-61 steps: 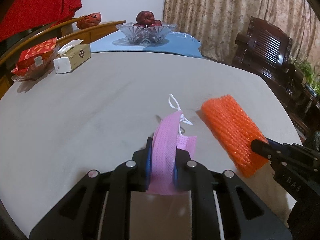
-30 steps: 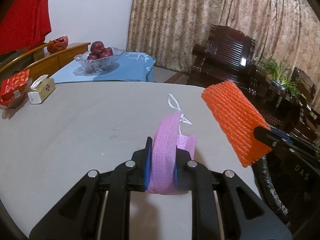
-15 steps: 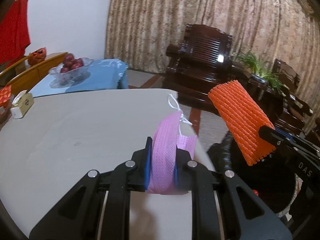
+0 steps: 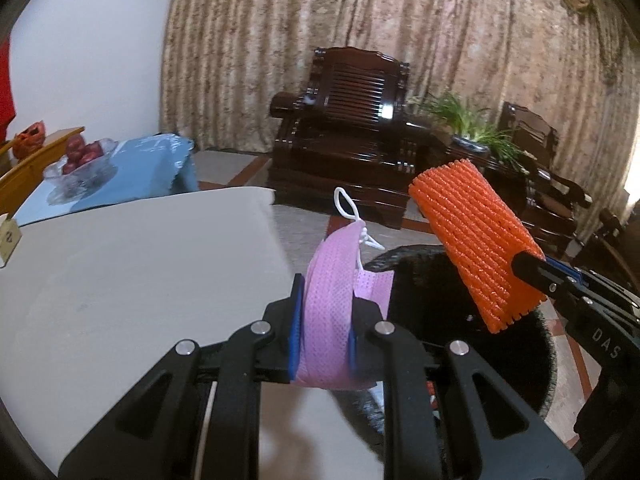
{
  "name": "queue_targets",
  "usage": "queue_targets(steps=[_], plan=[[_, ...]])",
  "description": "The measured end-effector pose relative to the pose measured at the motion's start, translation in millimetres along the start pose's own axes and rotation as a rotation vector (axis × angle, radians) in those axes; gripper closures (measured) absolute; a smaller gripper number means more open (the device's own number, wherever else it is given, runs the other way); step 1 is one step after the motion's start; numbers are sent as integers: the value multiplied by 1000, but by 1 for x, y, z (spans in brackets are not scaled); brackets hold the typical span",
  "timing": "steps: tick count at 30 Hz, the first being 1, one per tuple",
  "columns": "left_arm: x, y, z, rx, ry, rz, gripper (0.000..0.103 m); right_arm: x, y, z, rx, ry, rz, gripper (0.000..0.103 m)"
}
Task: Collect trash
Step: 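Carry the mask and foam net over the bin and open both tools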
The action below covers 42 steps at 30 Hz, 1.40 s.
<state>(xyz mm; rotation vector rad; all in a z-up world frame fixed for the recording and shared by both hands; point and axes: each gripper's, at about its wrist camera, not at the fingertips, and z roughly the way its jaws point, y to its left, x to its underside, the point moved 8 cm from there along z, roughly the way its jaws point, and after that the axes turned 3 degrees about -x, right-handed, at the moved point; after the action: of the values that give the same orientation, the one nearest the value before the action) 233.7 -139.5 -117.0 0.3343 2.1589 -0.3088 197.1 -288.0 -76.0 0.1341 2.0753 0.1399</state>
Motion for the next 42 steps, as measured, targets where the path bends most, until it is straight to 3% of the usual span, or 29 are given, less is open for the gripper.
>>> queue_targets(steps=[18,33,34,35,37,39,42], plan=[[9,-80,39,92,45,67,87,17,-92,-18,140,11,78,89],[23,-108,77,120,97,105,84,39,-114,-5,181,60,103,89],[22,-110,79,119,101,107,80,41,-117,-3,190,68,106,82],[22,-110,80,117,102,106,68,42,-120,-2,202,71,110,74],[21,-109,81,124,102,99,57,44,-122,2,211,86,112,72],[21,-108,81,131,101,98,53,48,-125,1,226,92,109,67],[20,-104,80,127,98,90,42,50,-128,-1,237,89,113,45]])
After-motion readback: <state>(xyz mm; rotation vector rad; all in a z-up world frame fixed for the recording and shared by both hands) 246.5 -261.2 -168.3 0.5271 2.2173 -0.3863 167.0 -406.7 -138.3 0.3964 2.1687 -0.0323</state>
